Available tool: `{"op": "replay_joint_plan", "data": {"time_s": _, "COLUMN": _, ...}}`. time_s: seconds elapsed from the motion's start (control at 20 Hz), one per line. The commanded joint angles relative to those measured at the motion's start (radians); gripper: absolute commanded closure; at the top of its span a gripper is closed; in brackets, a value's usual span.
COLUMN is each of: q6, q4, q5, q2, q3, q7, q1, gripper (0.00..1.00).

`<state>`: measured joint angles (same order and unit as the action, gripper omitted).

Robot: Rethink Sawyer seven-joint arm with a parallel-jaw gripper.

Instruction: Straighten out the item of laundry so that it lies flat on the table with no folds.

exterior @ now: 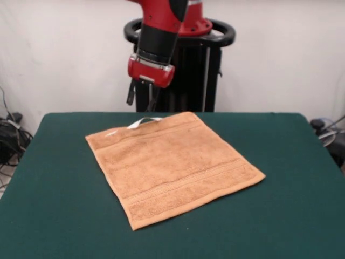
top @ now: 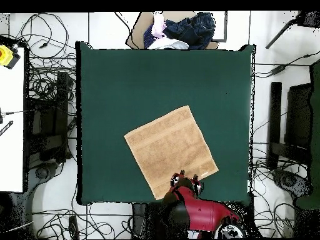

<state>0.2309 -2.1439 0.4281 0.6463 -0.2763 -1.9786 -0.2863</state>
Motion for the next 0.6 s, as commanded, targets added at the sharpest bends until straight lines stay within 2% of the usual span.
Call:
{"op": "replay_joint_plan", "data": {"time_s": 0.05, "q6": 0.095, "q4": 0.022, "q5": -0.083, "q2": -0.073, "q3": 0.101, "q7": -0.199, "q1": 0.056, "gripper": 0.0}}
{"op": "replay_joint_plan", "data": {"time_s": 0.2, "q6": 0.127, "q4": 0.012, "q5": -0.093, "q2": -0.051, "q3": 0.079, "q7": -0.193, "q1": 0.081, "gripper": 0.0}}
{"op": "replay_joint_plan", "data": {"time_s": 0.35, "q6": 0.034, "q4": -0.017, "q5": -0.08, "q2": 0.032, "q3": 0.101, "q7": -0.174, "q1": 0.078, "gripper": 0.0}}
{"op": "replay_joint_plan", "data": {"time_s": 0.6, "q6": -0.064, "q4": -0.038, "q5": -0.08, "q2": 0.113, "q3": 0.126, "q7": -0.157, "q1": 0.085, "gripper": 0.0}}
